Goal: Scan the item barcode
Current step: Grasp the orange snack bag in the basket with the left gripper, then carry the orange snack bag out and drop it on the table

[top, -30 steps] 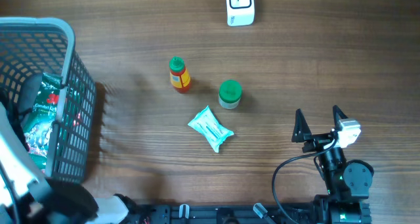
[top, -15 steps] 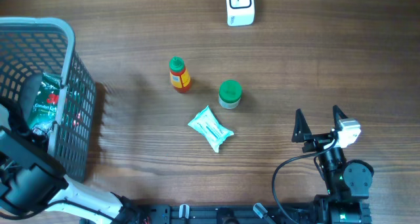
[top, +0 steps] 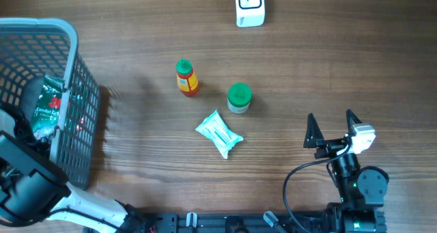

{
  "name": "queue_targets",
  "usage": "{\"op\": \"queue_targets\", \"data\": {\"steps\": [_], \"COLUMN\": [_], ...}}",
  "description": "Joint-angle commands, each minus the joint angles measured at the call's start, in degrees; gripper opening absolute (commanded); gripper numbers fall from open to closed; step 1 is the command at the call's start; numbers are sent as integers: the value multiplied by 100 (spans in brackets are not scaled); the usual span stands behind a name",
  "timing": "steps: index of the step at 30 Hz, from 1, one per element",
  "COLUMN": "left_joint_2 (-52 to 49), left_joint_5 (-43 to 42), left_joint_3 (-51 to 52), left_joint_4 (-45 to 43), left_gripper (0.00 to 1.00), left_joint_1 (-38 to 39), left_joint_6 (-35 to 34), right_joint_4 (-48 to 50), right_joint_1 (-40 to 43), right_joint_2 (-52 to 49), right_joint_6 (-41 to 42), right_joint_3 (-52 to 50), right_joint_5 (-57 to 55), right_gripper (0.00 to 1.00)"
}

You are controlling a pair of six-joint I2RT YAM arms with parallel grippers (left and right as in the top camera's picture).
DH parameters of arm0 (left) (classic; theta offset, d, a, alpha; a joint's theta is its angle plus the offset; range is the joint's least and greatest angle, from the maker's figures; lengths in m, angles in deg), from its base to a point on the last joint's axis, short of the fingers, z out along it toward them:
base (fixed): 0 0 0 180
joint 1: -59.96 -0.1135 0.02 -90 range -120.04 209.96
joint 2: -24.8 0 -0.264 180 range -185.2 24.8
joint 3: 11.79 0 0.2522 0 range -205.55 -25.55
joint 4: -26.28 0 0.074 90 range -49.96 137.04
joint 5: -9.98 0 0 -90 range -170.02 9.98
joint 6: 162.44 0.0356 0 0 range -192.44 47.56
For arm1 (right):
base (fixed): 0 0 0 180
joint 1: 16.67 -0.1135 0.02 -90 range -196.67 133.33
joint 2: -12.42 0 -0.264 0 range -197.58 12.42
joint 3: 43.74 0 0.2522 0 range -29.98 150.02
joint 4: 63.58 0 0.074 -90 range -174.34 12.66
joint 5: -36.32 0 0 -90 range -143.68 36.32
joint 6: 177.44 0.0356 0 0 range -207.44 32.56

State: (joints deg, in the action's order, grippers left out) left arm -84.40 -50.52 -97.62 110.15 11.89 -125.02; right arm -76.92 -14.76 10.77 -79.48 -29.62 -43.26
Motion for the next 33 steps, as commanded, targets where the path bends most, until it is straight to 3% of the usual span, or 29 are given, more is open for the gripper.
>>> {"op": "queue_targets", "data": {"steps": [1, 3, 4, 5, 9, 12, 16, 19, 23, 26, 33], "left_joint_2": [-42, -42, -39, -37, -17, 33, 330, 826, 1593, 1878, 1596], "left_joint_5": [105, 122, 131, 168, 291, 68, -1823, -2531, -2743, -2201, -1884], "left_joint_3": [647, 813, 796, 726, -433, -2186, -4162, -4463, -4463, -4463, -4417], "left_joint_4": [-389, -479, -472, -407, 374, 1318, 1733, 1650, 1410, 1327, 1025], "left_gripper": [59, 31, 23, 4, 4, 4, 4, 4, 4, 4, 4], "left_joint_1": [-48, -59, -59, -59, -57, -2, 409, 1034, 2636, 3956, 7267], "left_joint_6": [33, 33, 35, 37, 31, 35, 765, 763, 763, 761, 719], "right_joint_4": [26, 26, 26, 26, 26, 26, 26, 26, 26, 26, 26], "right_joint_1": [-22, -22, -22, -22, -22, -22, -22, -22, -22, -22, -22], "right_joint_2": [35, 35, 35, 35, 35, 35, 35, 35, 35, 35, 35], "right_joint_6": [107, 107, 107, 109, 107, 107, 107, 107, 107, 109, 107], "right_joint_3": [-2, -2, -2, -2, -2, -2, -2, -2, -2, -2, 0], "right_joint_5": [-31, -33, -31, -31, -31, -31, -31, -33, -33, -33, -33], "right_gripper": [100, 100, 100, 100, 100, 100, 100, 100, 100, 100, 100]}}
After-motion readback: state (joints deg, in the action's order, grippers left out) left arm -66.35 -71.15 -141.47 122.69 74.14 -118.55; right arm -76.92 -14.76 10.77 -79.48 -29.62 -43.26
